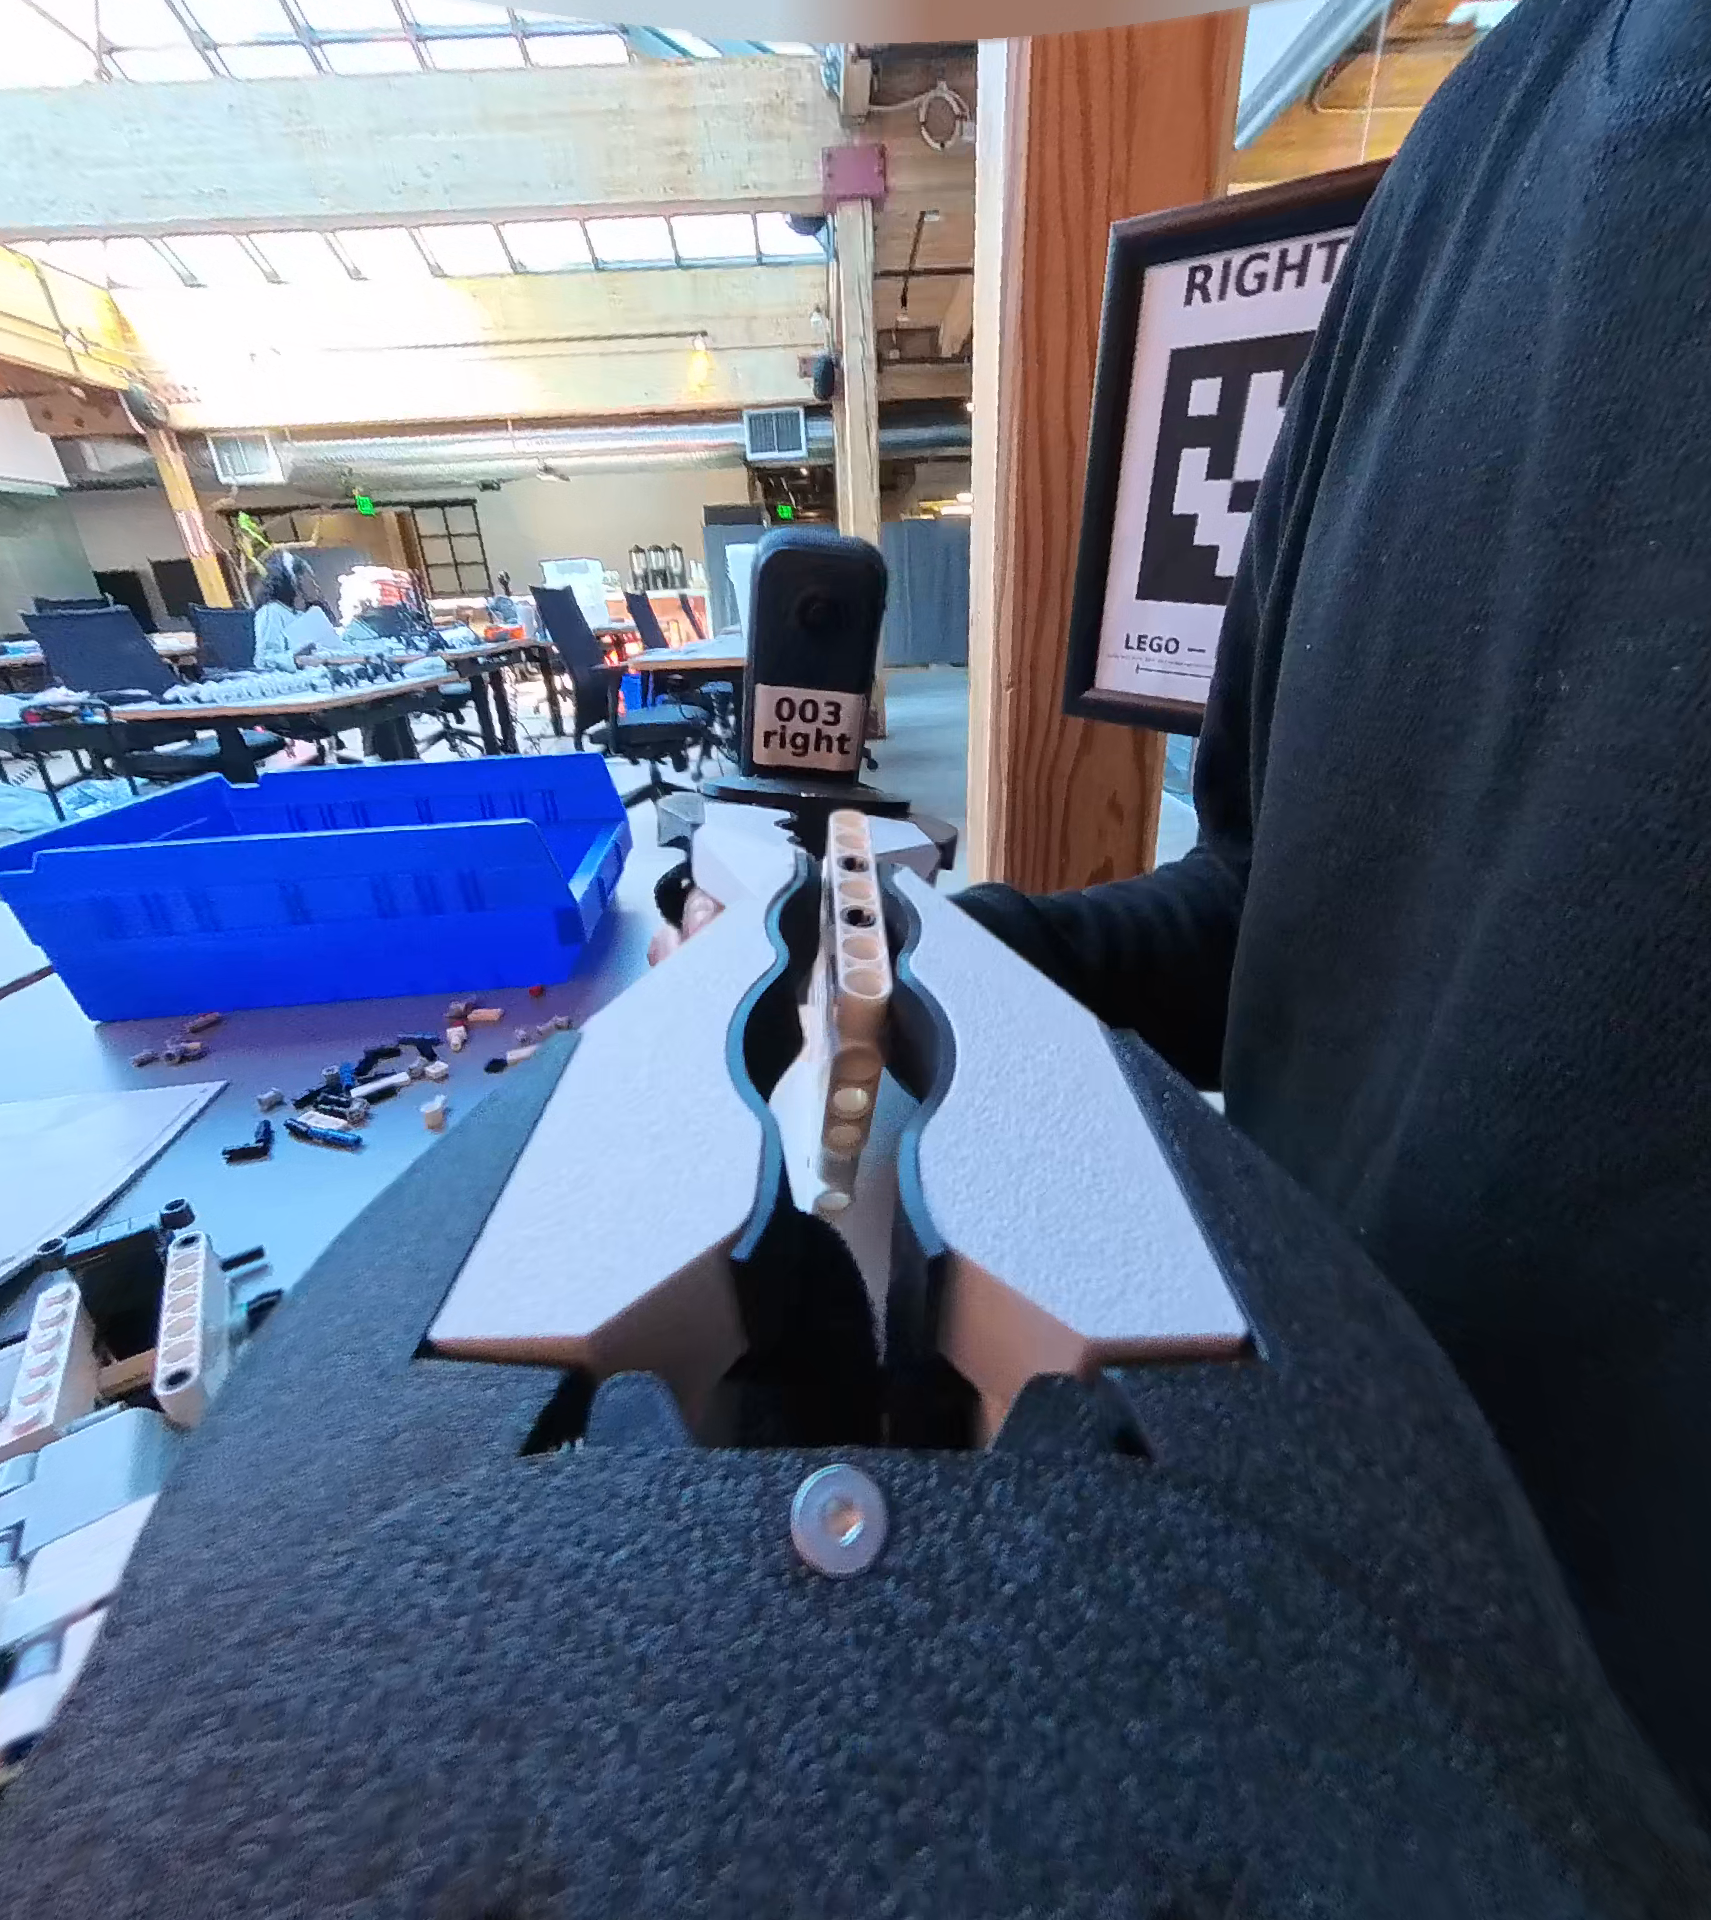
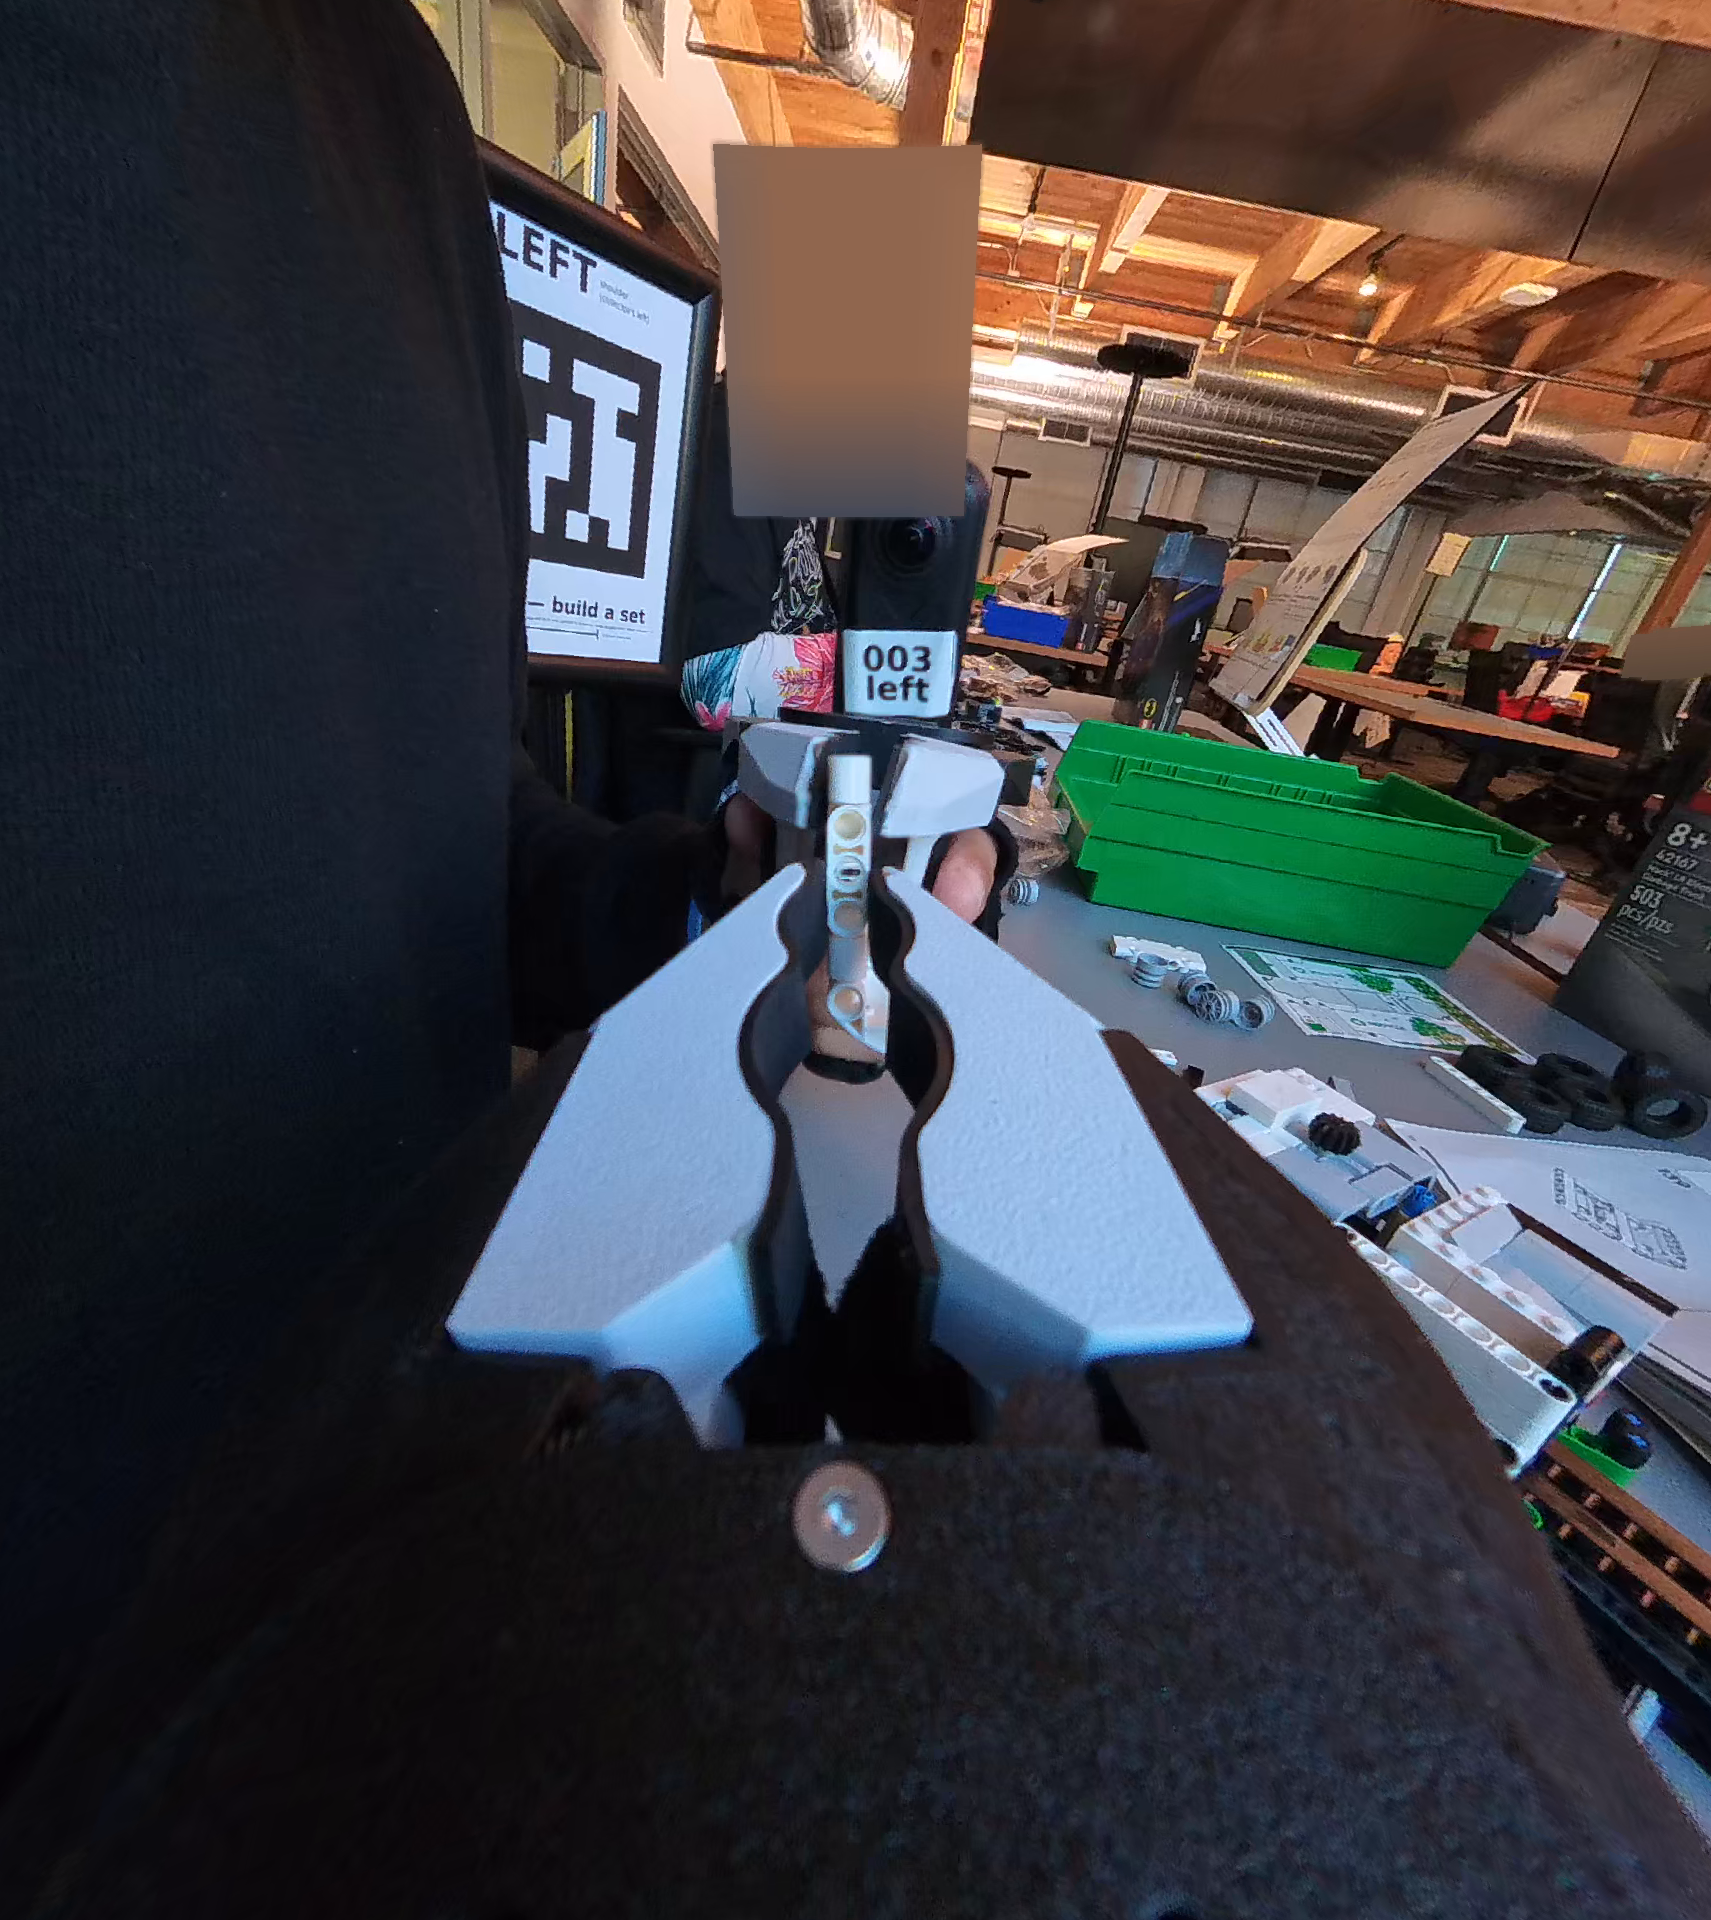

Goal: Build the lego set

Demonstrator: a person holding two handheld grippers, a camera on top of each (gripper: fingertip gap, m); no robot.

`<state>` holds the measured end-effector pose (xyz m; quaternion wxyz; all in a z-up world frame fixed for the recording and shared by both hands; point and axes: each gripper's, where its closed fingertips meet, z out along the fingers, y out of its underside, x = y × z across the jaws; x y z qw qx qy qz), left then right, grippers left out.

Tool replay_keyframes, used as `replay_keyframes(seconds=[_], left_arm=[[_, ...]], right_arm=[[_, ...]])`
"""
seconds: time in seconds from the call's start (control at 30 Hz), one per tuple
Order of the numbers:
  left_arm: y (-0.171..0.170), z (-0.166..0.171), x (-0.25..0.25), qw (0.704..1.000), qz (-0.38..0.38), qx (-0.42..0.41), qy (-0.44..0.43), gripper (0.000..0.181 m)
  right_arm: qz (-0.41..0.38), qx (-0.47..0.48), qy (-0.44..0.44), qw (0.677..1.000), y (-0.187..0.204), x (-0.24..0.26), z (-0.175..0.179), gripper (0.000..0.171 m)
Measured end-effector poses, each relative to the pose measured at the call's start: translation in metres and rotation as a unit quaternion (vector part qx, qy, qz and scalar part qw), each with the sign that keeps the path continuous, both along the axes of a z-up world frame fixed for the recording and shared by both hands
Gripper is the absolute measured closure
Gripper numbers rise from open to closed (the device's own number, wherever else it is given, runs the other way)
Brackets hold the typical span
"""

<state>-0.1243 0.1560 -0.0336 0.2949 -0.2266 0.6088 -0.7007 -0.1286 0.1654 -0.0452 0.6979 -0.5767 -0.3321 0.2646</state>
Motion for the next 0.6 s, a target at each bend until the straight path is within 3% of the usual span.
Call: replay_keyframes(seconds=[0.33,0.6], left_arm=[[0.0024,0.0026,0.0040,0.999,0.029,-0.005,-0.023,0.175],[0.0046,-0.0013,0.0068,0.999,0.035,-0.003,0.013,0.175]], right_arm=[[0.013,-0.012,0.048,0.999,0.0008,0.0040,0.0012,0.164],[-0.001,-0.018,0.021,1.000,0.0037,0.0051,-0.0045,0.164]])
